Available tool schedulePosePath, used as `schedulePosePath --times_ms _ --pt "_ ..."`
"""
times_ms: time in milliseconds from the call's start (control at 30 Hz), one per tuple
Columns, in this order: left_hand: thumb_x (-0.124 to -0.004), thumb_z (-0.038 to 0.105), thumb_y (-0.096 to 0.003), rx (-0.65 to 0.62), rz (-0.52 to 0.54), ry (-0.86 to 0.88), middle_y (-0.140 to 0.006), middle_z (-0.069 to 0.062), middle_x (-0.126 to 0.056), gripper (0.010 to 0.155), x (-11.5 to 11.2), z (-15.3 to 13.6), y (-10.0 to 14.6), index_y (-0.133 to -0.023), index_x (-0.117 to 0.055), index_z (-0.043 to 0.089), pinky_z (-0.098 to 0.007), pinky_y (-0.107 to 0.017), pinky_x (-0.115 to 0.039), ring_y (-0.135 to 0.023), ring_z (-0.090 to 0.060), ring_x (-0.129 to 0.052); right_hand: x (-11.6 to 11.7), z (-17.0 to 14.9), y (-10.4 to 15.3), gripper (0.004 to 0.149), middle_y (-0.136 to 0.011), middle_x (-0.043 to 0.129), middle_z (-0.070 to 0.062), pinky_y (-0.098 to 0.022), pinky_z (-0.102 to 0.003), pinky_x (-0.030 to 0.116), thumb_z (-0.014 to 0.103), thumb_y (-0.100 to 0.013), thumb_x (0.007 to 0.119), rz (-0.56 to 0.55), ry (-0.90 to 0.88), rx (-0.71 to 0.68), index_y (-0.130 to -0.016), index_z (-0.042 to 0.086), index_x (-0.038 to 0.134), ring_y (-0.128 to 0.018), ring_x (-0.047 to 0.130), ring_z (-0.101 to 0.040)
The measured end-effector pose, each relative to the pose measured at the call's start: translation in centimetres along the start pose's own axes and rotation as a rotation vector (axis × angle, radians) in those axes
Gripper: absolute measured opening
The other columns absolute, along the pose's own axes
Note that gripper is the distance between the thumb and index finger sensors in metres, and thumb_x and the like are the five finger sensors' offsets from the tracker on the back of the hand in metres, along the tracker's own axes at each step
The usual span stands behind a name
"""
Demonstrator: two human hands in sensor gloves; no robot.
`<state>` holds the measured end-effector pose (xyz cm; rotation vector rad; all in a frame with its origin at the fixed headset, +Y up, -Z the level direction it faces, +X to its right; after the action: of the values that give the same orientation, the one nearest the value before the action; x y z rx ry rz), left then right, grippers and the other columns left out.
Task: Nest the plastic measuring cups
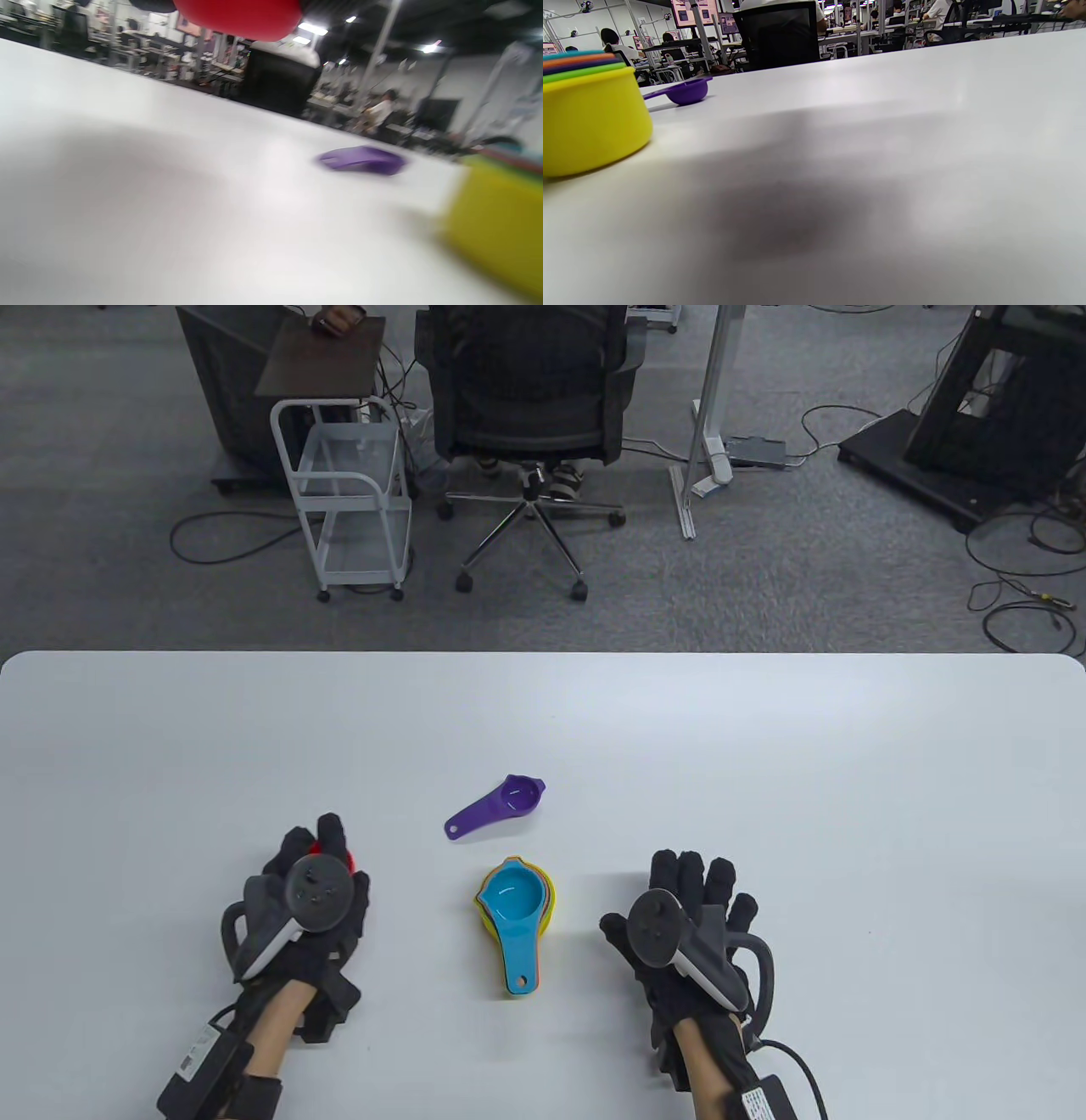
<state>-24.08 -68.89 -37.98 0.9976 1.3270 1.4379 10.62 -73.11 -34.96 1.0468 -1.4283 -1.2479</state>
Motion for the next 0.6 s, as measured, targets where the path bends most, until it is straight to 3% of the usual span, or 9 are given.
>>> schedulePosePath --times_ms 133,267,433,600 --pt "-0.061 0.04 -0.0611 -0.025 -0.025 0.022 -0.111 -0.043 -0.024 0.076 -0.9 7.3 0.9 -0.115 -0.02 0.007 -0.077 -0.064 -0.037 -0.093 -0.062 -0.041 -0.1 0.2 0.1 0.094 -0.12 0.018 -0.037 -0.064 -0.082 0.018 0.064 -0.052 0.046 -0.004 0.001 -0.009 -0.116 0.003 0.013 -0.099 0.013 -0.066" --pt "-0.062 0.04 -0.0614 0.003 -0.085 0.083 -0.111 -0.044 -0.024 0.076 -2.8 11.6 0.3 -0.115 -0.021 0.005 -0.077 -0.063 -0.036 -0.092 -0.063 -0.041 0.0 0.2 0.2 0.094 -0.12 0.017 -0.038 -0.064 -0.082 0.018 0.064 -0.053 0.046 0.006 0.001 -0.005 -0.116 0.003 0.013 -0.099 0.013 -0.066" --pt "-0.063 0.039 -0.0616 0.065 -0.152 0.126 -0.11 -0.044 -0.024 0.077 -5.1 14.1 -1.0 -0.115 -0.021 0.004 -0.078 -0.062 -0.035 -0.092 -0.064 -0.04 0.0 0.2 0.3 0.094 -0.119 0.017 -0.039 -0.064 -0.082 0.018 0.064 -0.053 0.046 0.012 -0.004 -0.003 -0.116 0.002 0.013 -0.099 0.012 -0.067" --pt "-0.065 0.039 -0.0614 0.102 -0.16 0.079 -0.109 -0.045 -0.022 0.078 -6.6 14.7 -1.8 -0.115 -0.02 0.003 -0.078 -0.061 -0.033 -0.092 -0.065 -0.038 0.0 0.3 0.3 0.094 -0.119 0.017 -0.039 -0.064 -0.082 0.017 0.064 -0.053 0.047 0.023 -0.008 -0.004 -0.116 0.002 0.013 -0.098 0.012 -0.067"
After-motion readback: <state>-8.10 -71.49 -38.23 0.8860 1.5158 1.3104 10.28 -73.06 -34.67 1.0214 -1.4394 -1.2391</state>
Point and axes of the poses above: the tracker on the back of each hand, its own z axis roughly to the thumb side, its own y axis roughly from the fingertips to the wrist, x = y × z, the point moved 4 cm from there along -y, roughly from the wrist to the fingertips
